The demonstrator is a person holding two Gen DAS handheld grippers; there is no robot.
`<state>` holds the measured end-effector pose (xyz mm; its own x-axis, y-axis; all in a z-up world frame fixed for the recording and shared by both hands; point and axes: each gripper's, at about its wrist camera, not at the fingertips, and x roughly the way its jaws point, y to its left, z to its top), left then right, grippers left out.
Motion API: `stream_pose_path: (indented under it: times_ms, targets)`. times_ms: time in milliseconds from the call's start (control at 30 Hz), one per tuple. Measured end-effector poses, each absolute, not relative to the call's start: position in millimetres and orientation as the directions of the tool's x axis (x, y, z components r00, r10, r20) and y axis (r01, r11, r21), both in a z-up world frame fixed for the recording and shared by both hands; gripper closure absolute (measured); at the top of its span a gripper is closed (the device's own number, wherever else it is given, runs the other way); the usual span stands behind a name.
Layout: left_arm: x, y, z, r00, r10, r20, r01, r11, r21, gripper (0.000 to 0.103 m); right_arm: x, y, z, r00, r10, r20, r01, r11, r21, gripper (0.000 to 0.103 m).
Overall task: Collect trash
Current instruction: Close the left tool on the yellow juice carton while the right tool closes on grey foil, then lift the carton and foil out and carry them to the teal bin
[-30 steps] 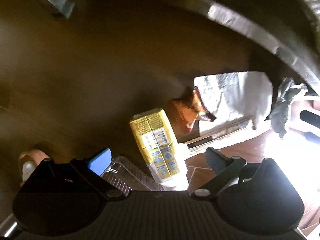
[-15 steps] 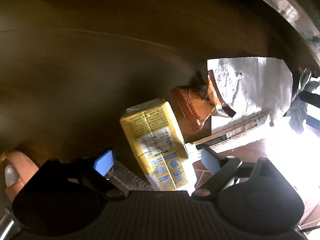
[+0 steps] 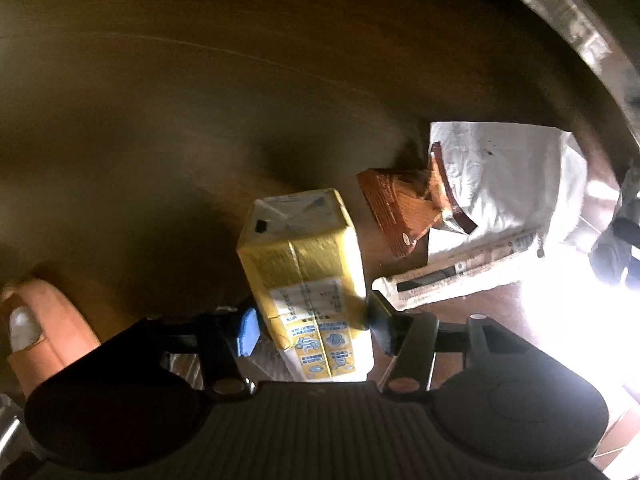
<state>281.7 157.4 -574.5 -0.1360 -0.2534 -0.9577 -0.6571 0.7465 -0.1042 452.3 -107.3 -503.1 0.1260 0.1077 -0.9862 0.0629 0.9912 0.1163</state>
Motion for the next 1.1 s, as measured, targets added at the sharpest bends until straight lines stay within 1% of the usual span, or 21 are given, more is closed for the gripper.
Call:
stream_pose_path:
  times_ms: [133, 300, 433, 600, 767, 900, 1100]
  targets:
    - [284, 155, -548, -0.106, -0.248, -0.963, -0.649, 0.751, -0.122, 0.052, 435, -110, -472, 0.137, 0.097, -0.986, 0.057, 0.993, 0.106, 0.065]
    - [281, 148, -499, -0.042, -0.231, -0.972, -0.627, 0.764, -0.154, 0.052, 399, -116, -423, 0.175, 0.115, -0.978, 0.060, 0.990, 0.127, 0.065]
    - [271, 145, -452, 0.002, -0.218, -0.976, -0.602, 0.779, -0.175, 0.052, 368, -119, -377, 0.201, 0.138, -0.970, 0.053, 0.987, 0.152, 0.066]
    - [258, 135, -388, 0.075, -0.200, -0.977, -0.553, 0.807, -0.208, 0.052, 333, -119, -318, 0.282, 0.178, -0.943, -0.026, 0.984, 0.178, 0.066]
    - [238, 128, -315, 0.189, -0.207, -0.960, -0.508, 0.816, -0.276, 0.053, 293, -137, -251, 0.364, 0.275, -0.890, -0.089, 0.961, 0.261, 0.065]
    - [224, 112, -259, 0.283, -0.198, -0.939, -0.442, 0.842, -0.311, 0.053, 265, -147, -202, 0.449, 0.332, -0.830, -0.185, 0.943, 0.277, 0.066]
    - [206, 86, -175, 0.408, -0.188, -0.893, -0.346, 0.874, -0.342, 0.053, 227, -172, -128, 0.569, 0.368, -0.735, -0.247, 0.930, 0.273, 0.066]
